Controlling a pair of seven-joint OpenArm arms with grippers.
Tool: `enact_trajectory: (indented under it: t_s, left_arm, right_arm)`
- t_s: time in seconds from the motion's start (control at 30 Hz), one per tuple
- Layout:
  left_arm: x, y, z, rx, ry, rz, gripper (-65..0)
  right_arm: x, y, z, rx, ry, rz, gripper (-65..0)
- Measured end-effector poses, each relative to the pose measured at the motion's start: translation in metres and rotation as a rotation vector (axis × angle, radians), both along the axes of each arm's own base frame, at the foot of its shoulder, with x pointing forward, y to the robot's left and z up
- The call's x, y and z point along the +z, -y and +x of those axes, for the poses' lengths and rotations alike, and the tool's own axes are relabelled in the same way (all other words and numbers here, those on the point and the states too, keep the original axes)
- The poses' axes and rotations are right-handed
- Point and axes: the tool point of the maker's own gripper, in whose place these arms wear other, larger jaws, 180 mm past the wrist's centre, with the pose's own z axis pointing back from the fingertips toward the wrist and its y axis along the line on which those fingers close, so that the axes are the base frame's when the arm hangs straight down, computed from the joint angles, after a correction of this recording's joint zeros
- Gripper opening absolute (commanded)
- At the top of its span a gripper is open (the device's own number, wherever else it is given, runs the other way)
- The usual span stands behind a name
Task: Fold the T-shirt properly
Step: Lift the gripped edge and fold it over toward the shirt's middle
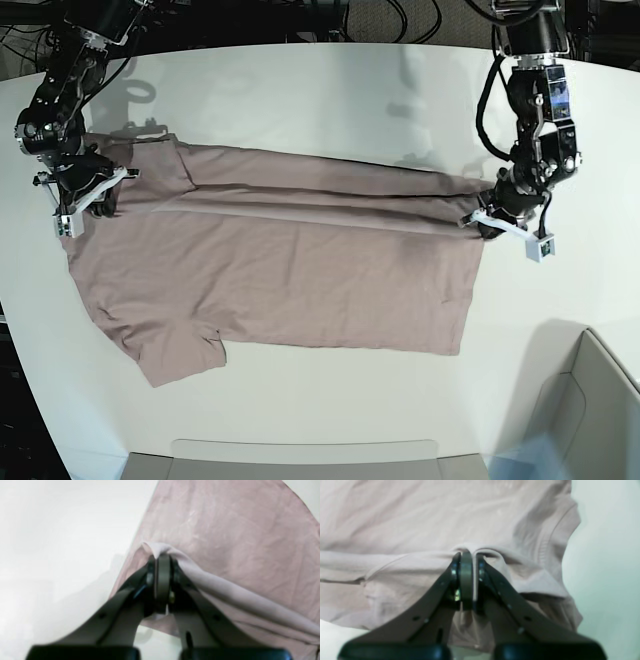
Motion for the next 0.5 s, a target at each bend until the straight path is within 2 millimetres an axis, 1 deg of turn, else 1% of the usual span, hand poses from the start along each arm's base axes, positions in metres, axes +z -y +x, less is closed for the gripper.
enact_trajectory:
  t_s: [0.13,0.2,0.33,0.4,0.5]
  left_arm:
    - [-0.011,-0.005,0.011,0.025,-0.029,-0.022,-65.0]
    - [-0.008,-0.004,0.017,0.024,-0.021,-0.028,-65.0]
    - [0.004,-0.005,0.031,0.025,0.014,-0.028,-65.0]
    - [0.006,-0.005,0.037,0.027,0.021,-0.031,-65.0]
    - [-0.009,0.004,0.041,0.001,-0.030,-0.031,-65.0]
  right_arm:
    - [-0.009,0.007,0.006,-0.012,-0.028,0.019,-65.0]
    - [-0.010,0.008,0.011,-0.015,-0.027,0.027,-65.0]
    - [-0.008,0.010,0.021,-0.022,0.006,0.042,-65.0]
    - [-0.013,0.009,0.025,-0.022,0.003,0.054,-65.0]
    - [-0.019,0.006,0.030,0.001,-0.016,0.043,-65.0]
